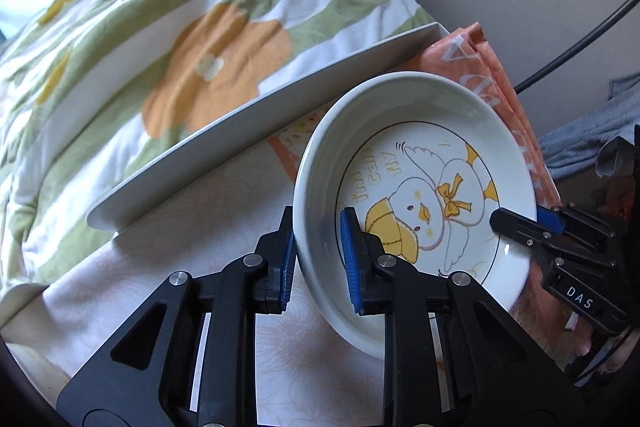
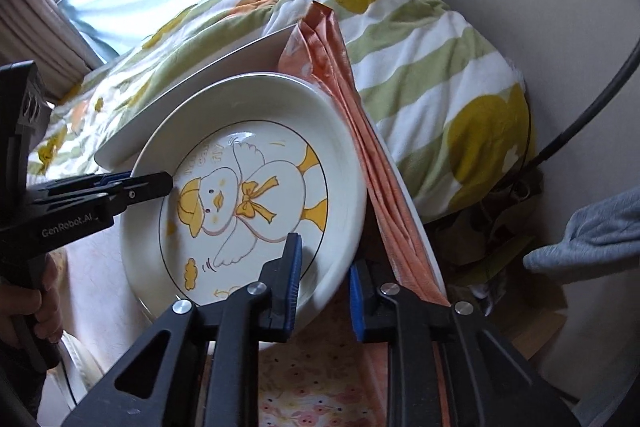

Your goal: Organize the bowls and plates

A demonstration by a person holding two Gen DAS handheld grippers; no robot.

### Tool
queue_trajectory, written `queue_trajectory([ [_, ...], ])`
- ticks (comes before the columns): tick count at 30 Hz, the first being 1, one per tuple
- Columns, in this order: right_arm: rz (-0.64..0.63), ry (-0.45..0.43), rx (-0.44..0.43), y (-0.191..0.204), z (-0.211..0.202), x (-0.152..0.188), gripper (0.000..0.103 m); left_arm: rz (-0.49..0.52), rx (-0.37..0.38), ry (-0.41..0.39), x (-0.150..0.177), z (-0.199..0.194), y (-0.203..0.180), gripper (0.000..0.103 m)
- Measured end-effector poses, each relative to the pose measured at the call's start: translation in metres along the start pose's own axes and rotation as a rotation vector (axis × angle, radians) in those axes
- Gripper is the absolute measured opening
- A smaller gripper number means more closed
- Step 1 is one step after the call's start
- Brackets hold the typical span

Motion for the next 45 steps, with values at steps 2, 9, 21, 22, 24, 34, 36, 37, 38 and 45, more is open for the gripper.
queue_trajectory([
  [2,-0.007,0.000,0.002,-0.001,-0.001,-0.001,0.020,-0.011,-0.002,-0.014,0.000,-0.004,0.001,0.019],
  [9,-0.032,-0.025,-0.006,0.007,-0.010,-0.008,0.020,-0.016,-0.029,-0.053,0.004,-0.024,0.006,0.019],
  [21,-0.180,-0.114,0.001,0.061,-0.062,-0.010,0.020,-0.103,-0.030,-0.164,0.026,-0.100,0.029,0.019],
  [22,-0.193,-0.122,-0.007,0.068,-0.068,-0.009,0.020,-0.114,-0.029,-0.176,0.031,-0.109,0.033,0.019],
  [24,-0.219,-0.130,-0.017,0.083,-0.077,-0.006,0.020,-0.135,-0.033,-0.198,0.043,-0.126,0.042,0.019],
  [34,-0.345,-0.110,-0.092,0.165,-0.091,0.046,0.020,-0.266,-0.084,-0.249,0.131,-0.190,0.097,0.019],
  [36,-0.369,-0.096,-0.111,0.180,-0.087,0.062,0.020,-0.287,-0.100,-0.249,0.155,-0.197,0.107,0.019],
  [37,-0.377,-0.090,-0.120,0.185,-0.086,0.069,0.020,-0.295,-0.108,-0.245,0.167,-0.200,0.111,0.019],
  [38,-0.383,-0.082,-0.128,0.191,-0.084,0.077,0.020,-0.305,-0.112,-0.240,0.179,-0.202,0.116,0.019],
  [45,-0.404,-0.015,-0.162,0.218,-0.067,0.133,0.020,-0.363,-0.131,-0.202,0.258,-0.205,0.138,0.019],
])
Point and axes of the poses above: each gripper's, at about its wrist camera, not at the fingertips, and z roughly the way its jaws point, y to its left, x to its underside, the point moved 7 cm from there along z, roughly the way its jaws point, and after that the axes turned 14 degrees about -x, right-handed, at the moved point
